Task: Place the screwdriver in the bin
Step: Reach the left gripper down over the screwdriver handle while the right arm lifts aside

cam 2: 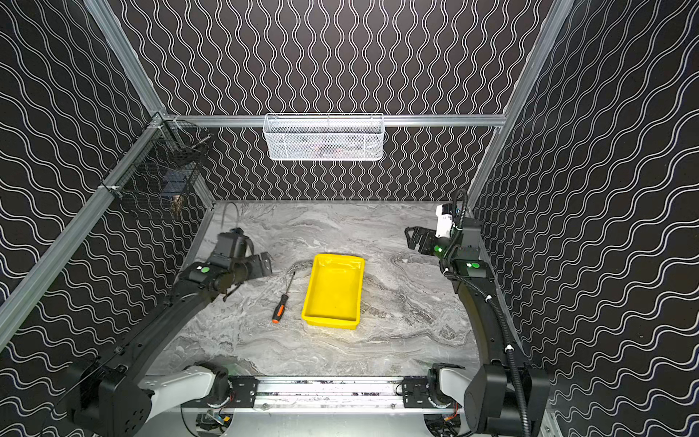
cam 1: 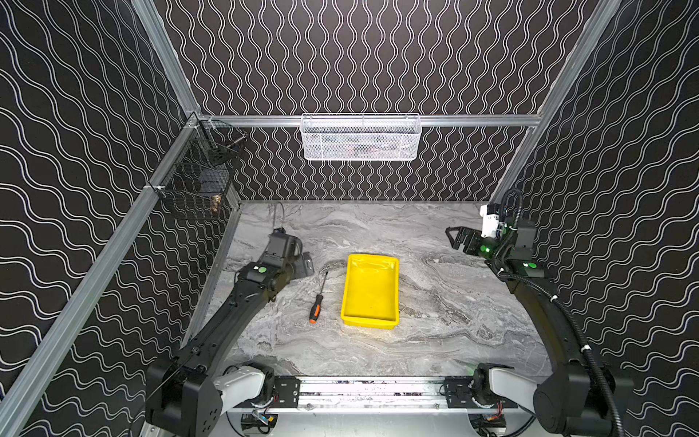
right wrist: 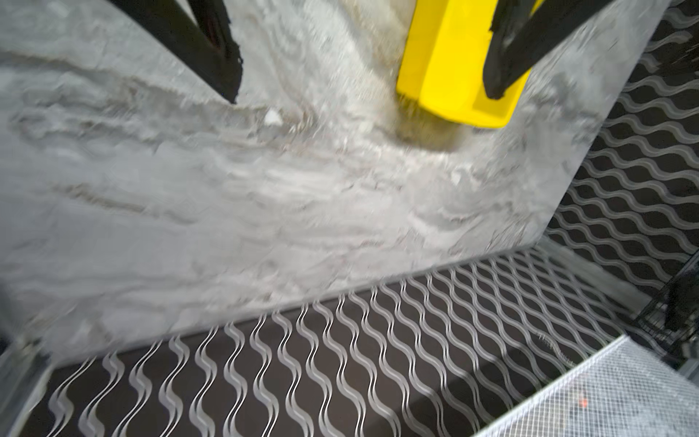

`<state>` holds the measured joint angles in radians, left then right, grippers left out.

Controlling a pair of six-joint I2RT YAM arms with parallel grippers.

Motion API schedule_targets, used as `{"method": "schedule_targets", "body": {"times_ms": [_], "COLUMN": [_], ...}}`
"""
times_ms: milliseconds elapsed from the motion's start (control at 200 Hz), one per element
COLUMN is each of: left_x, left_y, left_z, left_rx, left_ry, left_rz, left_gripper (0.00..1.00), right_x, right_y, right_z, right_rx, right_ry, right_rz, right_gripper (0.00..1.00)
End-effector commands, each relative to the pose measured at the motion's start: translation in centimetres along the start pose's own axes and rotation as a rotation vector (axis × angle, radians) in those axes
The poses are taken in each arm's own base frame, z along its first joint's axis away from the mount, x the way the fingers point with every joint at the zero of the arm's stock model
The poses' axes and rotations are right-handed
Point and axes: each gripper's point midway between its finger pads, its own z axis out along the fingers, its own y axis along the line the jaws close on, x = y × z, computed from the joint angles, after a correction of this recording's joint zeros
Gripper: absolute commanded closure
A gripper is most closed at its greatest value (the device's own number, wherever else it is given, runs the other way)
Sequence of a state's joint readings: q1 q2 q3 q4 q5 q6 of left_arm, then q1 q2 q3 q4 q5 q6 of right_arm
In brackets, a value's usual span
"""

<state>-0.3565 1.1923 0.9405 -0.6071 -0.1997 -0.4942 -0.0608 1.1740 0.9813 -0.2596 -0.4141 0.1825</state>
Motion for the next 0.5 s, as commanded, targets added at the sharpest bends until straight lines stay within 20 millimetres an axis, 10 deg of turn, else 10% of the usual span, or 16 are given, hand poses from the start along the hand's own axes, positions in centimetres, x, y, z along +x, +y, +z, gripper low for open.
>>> {"method": "schedule_targets", "body": {"times_ms": [0,496], "left_x": [3.1,8.1], "left_y": [0.1,-2.1], "left_z": [0.9,5.6], "left_rx": [-0.037,-0.044], "left_ry": [0.100,0.259], "left_rz": [0.022,0.142], "left_gripper": [0.02,0.14], "right_x": [2.9,6.3], "right_y": [0.1,0.5], "right_z": [-0.2,1.3], "right_rx": [-0.015,-0.123], "right_ry": [0.102,0.182], "right_rz": [0.022,-0.001], "right_gripper": [0.01,0.01]}}
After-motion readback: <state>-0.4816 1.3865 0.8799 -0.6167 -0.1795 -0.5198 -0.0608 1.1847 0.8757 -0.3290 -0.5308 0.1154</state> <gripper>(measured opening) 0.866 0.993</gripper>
